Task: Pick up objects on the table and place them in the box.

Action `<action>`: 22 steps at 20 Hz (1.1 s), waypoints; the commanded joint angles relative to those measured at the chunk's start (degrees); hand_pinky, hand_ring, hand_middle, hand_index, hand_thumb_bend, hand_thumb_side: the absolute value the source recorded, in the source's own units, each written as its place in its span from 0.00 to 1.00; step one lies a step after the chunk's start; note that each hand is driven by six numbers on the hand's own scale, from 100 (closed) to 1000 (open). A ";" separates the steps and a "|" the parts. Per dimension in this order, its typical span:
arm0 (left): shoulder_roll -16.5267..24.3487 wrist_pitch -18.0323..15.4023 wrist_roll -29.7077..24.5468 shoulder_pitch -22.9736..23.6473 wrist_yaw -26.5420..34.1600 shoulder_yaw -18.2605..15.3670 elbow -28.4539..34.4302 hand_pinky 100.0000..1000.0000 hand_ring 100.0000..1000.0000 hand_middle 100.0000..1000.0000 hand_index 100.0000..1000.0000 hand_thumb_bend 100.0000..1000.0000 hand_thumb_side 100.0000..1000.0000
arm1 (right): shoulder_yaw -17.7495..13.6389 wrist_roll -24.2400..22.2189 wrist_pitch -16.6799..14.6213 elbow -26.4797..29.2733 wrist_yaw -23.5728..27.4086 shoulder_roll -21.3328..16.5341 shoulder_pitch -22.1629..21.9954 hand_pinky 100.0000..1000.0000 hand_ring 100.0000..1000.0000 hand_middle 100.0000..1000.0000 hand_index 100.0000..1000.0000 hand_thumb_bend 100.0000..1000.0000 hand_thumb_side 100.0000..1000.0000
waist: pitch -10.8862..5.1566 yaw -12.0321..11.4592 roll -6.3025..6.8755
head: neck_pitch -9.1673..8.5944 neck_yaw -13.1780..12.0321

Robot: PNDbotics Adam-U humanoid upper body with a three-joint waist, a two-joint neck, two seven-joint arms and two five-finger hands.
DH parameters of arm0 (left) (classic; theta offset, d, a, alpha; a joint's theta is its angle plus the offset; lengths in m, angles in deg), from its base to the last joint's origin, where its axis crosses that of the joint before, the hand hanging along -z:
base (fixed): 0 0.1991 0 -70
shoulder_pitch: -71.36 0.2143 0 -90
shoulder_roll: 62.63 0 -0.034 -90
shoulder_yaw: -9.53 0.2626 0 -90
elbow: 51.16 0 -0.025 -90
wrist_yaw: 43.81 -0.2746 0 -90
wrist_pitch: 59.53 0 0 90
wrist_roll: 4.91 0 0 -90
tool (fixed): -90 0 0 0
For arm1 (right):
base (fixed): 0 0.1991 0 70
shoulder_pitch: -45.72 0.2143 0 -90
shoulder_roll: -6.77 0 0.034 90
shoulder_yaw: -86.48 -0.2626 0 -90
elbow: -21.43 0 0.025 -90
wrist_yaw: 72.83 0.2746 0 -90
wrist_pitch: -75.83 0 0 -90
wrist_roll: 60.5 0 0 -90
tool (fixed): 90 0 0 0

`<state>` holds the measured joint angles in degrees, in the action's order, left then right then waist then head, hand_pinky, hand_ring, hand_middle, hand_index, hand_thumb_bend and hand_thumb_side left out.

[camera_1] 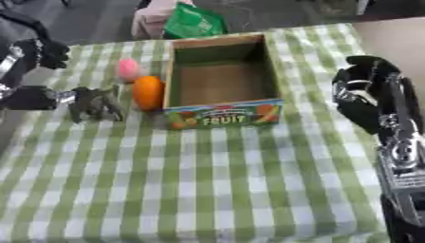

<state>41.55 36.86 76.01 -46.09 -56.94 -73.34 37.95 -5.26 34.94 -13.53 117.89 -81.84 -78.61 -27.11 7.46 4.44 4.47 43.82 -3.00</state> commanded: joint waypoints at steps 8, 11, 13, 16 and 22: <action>6.19 0.13 -9.94 -15.11 -10.02 4.56 -15.29 0.69 0.59 0.55 0.71 0.68 0.10 | 0.21 -0.52 -0.20 0.48 0.20 -0.79 1.30 0.60 0.62 0.51 0.70 0.00 0.06 | 0.14 0.18 -0.77 | 0.29 -0.07; 4.49 -0.79 -11.78 -17.32 -12.82 4.93 -19.86 0.69 0.59 0.54 0.71 0.68 0.10 | 0.25 -0.55 -0.21 0.46 0.23 -0.81 1.37 0.60 0.62 0.51 0.70 0.00 0.06 | 0.16 0.05 -0.88 | 0.29 0.08; 3.45 -1.95 -12.21 -18.22 -14.70 5.23 -22.90 0.68 0.57 0.53 0.70 0.68 0.10 | 0.29 -0.58 -0.21 0.43 0.24 -0.80 1.40 0.60 0.62 0.51 0.70 0.00 0.06 | 0.17 0.06 -0.98 | 0.29 0.09; 1.87 -4.07 -11.96 -19.16 -17.46 5.34 -27.38 0.68 0.56 0.53 0.70 0.67 0.11 | 0.34 -0.61 -0.23 0.38 0.27 -0.79 1.45 0.60 0.62 0.51 0.70 0.00 0.05 | 0.19 0.13 -1.19 | 0.29 0.05; -0.58 -7.52 -11.61 -19.79 -22.98 4.86 -32.89 0.68 0.56 0.52 0.69 0.63 0.11 | 0.40 -0.64 -0.27 0.37 0.37 -0.65 1.54 0.60 0.62 0.51 0.70 0.00 0.06 | 0.29 0.19 -1.37 | 0.29 0.01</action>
<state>40.32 30.06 64.32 -64.85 -78.60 -68.02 5.61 -4.87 34.50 -13.63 117.59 -81.75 -78.58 -26.56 8.45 4.62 3.26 43.83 -2.93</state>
